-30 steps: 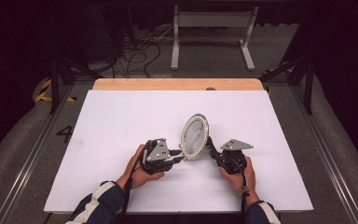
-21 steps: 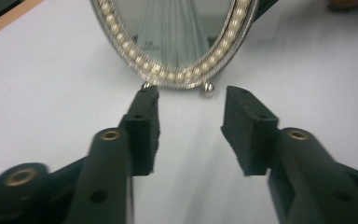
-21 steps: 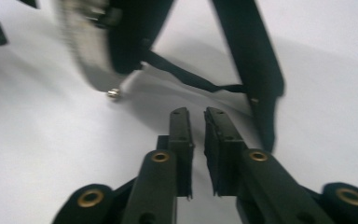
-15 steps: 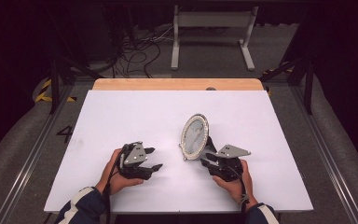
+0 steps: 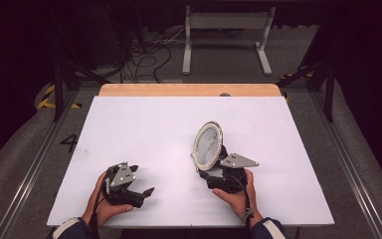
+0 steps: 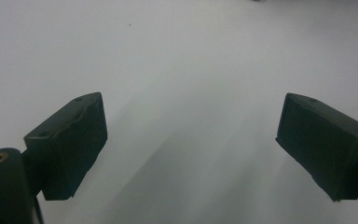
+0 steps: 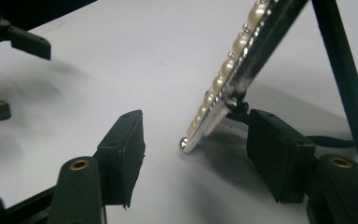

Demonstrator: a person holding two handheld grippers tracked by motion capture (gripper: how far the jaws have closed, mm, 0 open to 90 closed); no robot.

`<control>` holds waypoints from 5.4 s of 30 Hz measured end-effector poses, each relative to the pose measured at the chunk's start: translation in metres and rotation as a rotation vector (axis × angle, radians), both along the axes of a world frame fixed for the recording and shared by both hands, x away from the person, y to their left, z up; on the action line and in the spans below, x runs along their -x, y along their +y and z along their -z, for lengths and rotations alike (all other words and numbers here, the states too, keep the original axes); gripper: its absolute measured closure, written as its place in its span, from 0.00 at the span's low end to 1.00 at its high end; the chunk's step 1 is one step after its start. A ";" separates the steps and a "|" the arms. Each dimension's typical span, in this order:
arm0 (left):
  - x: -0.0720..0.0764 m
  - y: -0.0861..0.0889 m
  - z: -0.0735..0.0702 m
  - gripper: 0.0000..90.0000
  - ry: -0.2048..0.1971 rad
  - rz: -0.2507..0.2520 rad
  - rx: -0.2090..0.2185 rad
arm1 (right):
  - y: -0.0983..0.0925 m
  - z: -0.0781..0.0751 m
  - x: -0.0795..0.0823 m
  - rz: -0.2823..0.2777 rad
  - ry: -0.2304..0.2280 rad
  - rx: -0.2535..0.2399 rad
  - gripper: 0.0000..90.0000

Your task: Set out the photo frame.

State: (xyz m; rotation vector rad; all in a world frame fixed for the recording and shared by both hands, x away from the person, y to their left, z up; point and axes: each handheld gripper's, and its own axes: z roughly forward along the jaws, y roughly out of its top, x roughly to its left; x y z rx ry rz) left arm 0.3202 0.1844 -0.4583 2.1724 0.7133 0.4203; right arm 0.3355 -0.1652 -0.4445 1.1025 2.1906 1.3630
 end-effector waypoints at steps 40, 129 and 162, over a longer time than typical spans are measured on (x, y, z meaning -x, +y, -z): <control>0.001 0.023 0.002 0.10 0.029 0.004 0.036 | -0.005 -0.006 -0.028 -0.019 0.047 -0.046 0.85; -0.094 -0.118 -0.018 0.63 0.031 0.164 0.223 | -0.031 -0.031 0.016 0.163 -0.181 -0.007 0.84; -0.085 -0.103 -0.027 0.50 -0.010 0.073 0.211 | -0.037 -0.032 0.014 0.158 -0.207 -0.020 0.83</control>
